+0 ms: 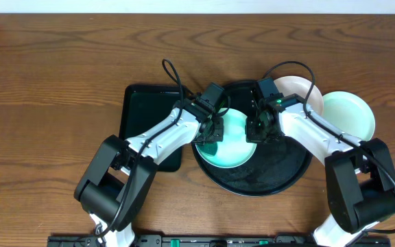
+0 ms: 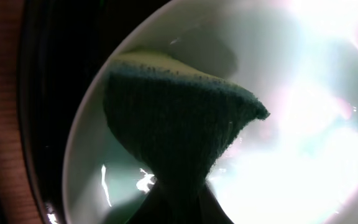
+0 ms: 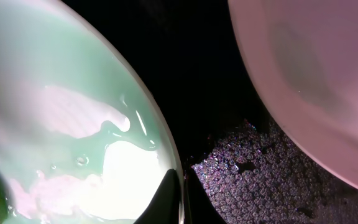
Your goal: Clean dirty plates on tray and stack at the side
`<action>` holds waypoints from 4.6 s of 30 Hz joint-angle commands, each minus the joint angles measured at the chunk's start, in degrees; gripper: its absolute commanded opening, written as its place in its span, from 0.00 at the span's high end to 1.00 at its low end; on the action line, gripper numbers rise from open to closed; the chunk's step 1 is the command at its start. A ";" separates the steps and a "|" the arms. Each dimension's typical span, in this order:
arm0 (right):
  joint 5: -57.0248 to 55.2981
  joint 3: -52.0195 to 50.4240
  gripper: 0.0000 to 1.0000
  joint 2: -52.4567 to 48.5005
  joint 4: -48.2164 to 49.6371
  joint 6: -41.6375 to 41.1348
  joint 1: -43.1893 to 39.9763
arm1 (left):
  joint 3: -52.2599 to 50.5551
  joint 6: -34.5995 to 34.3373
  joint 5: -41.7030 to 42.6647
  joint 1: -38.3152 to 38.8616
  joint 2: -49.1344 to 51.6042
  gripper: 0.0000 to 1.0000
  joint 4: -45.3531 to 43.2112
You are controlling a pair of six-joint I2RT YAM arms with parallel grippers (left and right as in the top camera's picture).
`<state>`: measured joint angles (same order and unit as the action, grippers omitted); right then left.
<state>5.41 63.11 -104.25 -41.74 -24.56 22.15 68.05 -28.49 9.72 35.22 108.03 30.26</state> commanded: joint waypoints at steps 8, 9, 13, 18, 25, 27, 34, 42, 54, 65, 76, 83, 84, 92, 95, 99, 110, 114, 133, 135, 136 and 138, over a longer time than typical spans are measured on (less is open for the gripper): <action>0.63 -0.35 0.99 -0.24 0.02 -0.02 0.57 | -0.35 -0.11 17.75 0.00 0.96 0.92 -4.94; 0.63 -0.35 0.99 -0.24 0.02 -0.02 0.57 | -0.35 -0.11 18.25 0.00 0.96 0.92 -5.16; 0.63 -0.35 0.99 -0.24 0.02 -0.02 0.57 | -0.33 -0.11 18.36 0.00 0.96 0.92 -5.16; 0.63 -0.35 0.99 -0.24 0.02 -0.02 0.57 | -0.33 -0.11 18.43 0.00 0.52 0.92 -4.85; 0.63 -0.35 0.99 -0.24 0.04 -0.02 0.57 | -0.22 -0.07 18.16 -0.04 -4.66 0.93 -4.96; 0.63 -0.35 0.99 -0.24 0.04 -0.02 0.63 | -0.22 -0.02 18.12 -0.04 -6.40 0.93 -4.94; 0.63 -0.35 0.99 -0.24 0.04 0.00 0.79 | -0.24 -0.07 17.94 -0.04 -8.02 0.92 -4.90; 0.63 -0.35 0.99 -0.24 0.00 -0.02 0.79 | -0.24 -0.04 16.00 0.13 -7.91 0.93 -4.87; 0.63 -0.35 0.99 -0.24 0.02 -0.02 0.79 | -0.24 -0.09 15.54 1.66 -5.46 0.92 -4.98; 0.63 -0.35 0.99 -0.24 0.02 -0.02 0.79 | -0.24 -0.07 13.57 2.25 -4.39 0.92 -5.22; 0.63 -0.35 0.99 -0.24 0.00 -0.02 0.81 | -0.24 -0.07 13.57 2.25 -1.25 0.92 -6.16; 0.63 -0.35 0.99 -0.24 0.00 -0.02 0.83 | -0.24 -0.04 13.55 2.19 0.98 0.92 -6.60; 0.66 -0.35 0.99 -0.24 0.00 -0.02 0.83 | -0.24 -0.02 13.51 2.14 1.05 0.92 -6.67; 0.63 -0.35 0.99 -0.24 -0.02 -0.02 0.83 | -0.24 0.13 10.01 2.14 1.07 0.92 -6.80; 0.63 -0.35 0.99 -0.24 0.00 -0.02 0.83 | -0.33 0.17 9.86 2.14 1.07 0.92 -6.80; 0.63 -0.35 0.99 -0.24 -0.02 -0.02 0.83 | -0.35 0.24 8.41 2.16 1.40 0.92 -6.67; 0.63 -0.35 0.99 -0.24 -0.02 -0.02 0.83 | -0.33 0.39 7.17 2.08 3.10 0.92 -6.62; 0.63 -0.35 0.99 -0.24 -0.02 -0.02 0.83 | -0.28 1.84 7.10 1.20 1.88 0.92 -6.62; 0.63 -0.35 0.99 -0.24 -0.07 -0.02 0.83 | -0.22 5.99 2.10 -5.77 -14.21 0.92 1.95; 0.61 -0.35 0.99 -0.24 -0.07 -0.02 0.83 | -0.22 5.99 -2.78 -6.25 -15.04 0.92 3.89; 0.61 -0.35 0.99 -0.24 -0.07 0.00 0.83 | -0.22 5.99 -4.79 -6.49 -15.21 0.92 4.94; 0.61 -0.35 0.99 -0.24 -0.07 -0.02 0.83 | -0.22 6.01 -8.37 -7.06 -15.19 0.92 7.10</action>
<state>5.54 63.11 -104.25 -41.74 -24.56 22.31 68.01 -23.79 9.34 29.28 93.25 35.73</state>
